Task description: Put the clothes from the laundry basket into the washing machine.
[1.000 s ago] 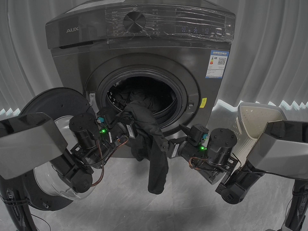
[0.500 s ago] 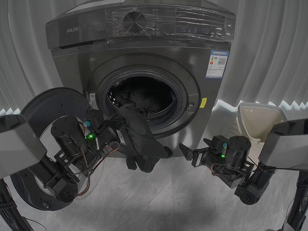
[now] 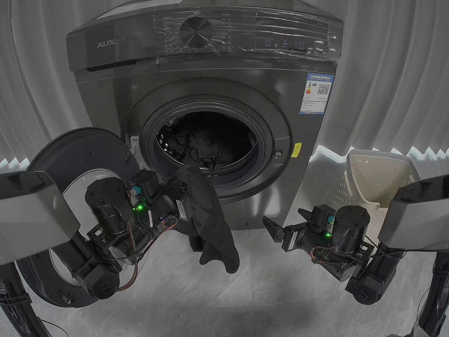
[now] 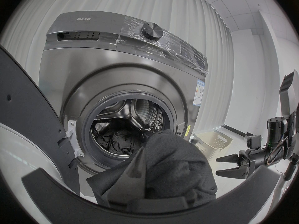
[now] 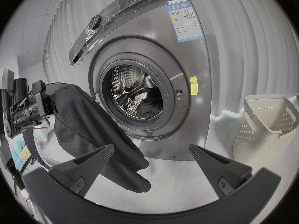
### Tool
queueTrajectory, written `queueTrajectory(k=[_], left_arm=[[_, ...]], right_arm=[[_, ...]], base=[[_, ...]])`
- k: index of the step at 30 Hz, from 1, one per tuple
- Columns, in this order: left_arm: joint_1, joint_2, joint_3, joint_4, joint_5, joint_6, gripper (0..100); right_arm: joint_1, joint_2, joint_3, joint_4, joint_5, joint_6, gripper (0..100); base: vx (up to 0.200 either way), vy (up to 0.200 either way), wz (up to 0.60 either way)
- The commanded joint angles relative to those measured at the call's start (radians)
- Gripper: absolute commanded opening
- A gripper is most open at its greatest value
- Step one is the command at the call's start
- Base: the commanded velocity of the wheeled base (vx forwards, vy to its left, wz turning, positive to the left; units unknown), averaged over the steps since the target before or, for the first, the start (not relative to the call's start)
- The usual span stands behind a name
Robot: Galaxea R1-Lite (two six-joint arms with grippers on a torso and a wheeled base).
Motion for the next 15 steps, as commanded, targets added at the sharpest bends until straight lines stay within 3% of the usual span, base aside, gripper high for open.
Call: queueTrajectory(k=[1,3,12,15], left_arm=[[0.001,0.021,-0.002,-0.001,0.002,0.003,0],[0.001,0.021,-0.003,-0.001,0.004,0.003,0],[-0.010,0.038,0.000,-0.001,0.005,0.007,0],[-0.012,0.049,0.001,-0.001,0.013,0.016,0]], right_arm=[[0.007,0.004,0.002,-0.001,0.000,0.000,100],[0.014,0.004,0.003,-0.001,0.000,0.000,100],[0.014,0.003,0.003,-0.001,0.000,0.000,100],[0.015,0.004,0.002,-0.001,0.000,0.001,100]], base=[[0.200,0.000,0.00],[0.200,0.000,0.00],[0.000,0.000,0.00],[0.200,0.000,0.00]])
